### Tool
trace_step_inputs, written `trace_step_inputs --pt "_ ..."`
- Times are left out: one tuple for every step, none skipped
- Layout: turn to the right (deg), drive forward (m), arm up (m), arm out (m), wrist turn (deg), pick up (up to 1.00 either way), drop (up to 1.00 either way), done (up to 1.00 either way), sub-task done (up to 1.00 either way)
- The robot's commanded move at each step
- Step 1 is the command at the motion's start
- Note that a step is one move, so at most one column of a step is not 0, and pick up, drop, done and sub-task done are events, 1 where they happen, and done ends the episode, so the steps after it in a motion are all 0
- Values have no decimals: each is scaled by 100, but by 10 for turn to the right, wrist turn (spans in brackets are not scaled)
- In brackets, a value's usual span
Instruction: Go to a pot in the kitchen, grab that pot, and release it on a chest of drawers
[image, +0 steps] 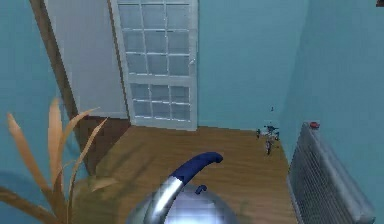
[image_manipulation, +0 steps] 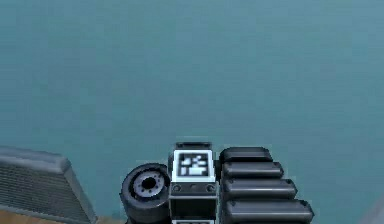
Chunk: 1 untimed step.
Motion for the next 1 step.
trace_step_inputs --pt "0 75 0 0 0 0 0 0 0"
